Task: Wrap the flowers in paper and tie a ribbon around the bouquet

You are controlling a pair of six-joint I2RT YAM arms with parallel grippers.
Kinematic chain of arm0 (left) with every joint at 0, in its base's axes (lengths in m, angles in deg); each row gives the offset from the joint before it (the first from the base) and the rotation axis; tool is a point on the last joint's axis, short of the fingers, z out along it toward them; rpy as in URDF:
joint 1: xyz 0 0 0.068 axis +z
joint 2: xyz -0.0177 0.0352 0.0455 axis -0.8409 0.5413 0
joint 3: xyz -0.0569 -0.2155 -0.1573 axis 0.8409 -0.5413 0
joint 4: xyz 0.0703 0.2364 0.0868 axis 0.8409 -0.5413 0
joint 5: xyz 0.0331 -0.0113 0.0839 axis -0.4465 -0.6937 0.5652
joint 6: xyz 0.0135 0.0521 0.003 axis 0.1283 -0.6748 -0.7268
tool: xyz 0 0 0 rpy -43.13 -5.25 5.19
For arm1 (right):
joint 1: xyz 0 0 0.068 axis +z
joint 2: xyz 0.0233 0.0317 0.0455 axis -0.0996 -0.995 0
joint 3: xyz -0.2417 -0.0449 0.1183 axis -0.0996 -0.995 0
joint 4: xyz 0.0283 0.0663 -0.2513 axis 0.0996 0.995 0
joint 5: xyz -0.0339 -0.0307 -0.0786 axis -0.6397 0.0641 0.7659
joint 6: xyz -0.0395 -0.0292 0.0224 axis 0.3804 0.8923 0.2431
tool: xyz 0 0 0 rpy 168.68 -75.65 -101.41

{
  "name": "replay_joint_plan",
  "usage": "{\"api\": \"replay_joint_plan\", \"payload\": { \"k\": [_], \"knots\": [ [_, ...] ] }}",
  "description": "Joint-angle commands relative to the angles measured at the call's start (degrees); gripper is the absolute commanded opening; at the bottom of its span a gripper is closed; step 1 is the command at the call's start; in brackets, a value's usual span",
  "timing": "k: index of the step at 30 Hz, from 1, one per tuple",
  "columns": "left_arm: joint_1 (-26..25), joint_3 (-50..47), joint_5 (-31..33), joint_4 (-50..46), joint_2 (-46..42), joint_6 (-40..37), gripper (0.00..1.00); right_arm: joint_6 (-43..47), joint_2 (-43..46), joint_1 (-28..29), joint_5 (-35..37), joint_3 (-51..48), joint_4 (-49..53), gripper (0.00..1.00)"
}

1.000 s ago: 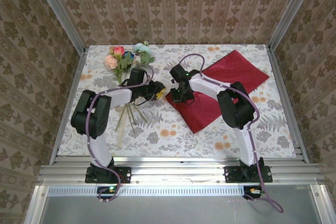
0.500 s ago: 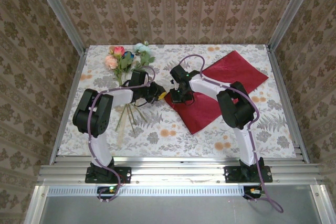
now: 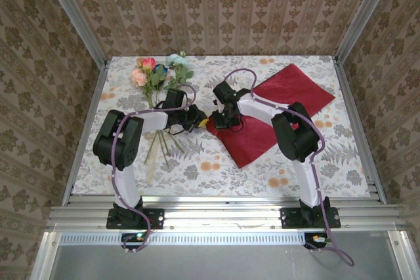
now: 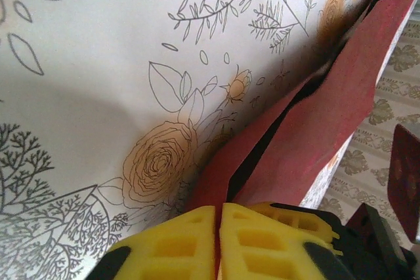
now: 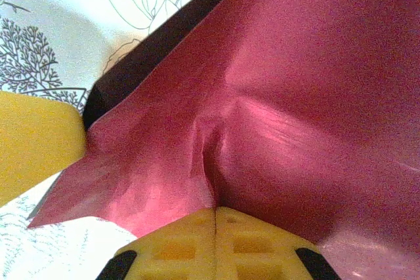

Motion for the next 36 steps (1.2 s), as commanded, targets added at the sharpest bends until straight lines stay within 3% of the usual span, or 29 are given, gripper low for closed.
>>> {"api": "replay_joint_plan", "payload": {
  "k": [1,9,24,28,34,36],
  "knots": [
    [-0.21,1.30,0.37,-2.06,0.65,-1.14,0.01,-0.93,2.52,-0.02,-1.38,-0.86,-0.10,0.02],
    [-0.08,1.46,2.10,-3.57,0.00,-2.42,0.00,-1.03,3.87,-0.01,-1.55,-1.04,-0.20,0.03],
    [1.40,1.13,2.91,-3.52,-0.05,-2.72,0.00,-0.84,7.43,-0.01,-2.60,-5.01,-0.56,0.16],
    [1.31,1.08,2.21,-3.25,0.10,-2.63,0.00,-1.39,7.75,-0.02,-2.19,-6.41,-1.32,0.00],
    [1.40,0.55,1.37,-3.88,-0.20,-2.95,0.00,-1.24,9.49,0.35,1.44,-6.89,-1.03,0.00],
    [1.31,0.24,1.26,-4.48,-0.98,-2.86,0.00,-1.01,9.95,1.29,5.35,-6.70,0.80,0.15]
  ]
}}
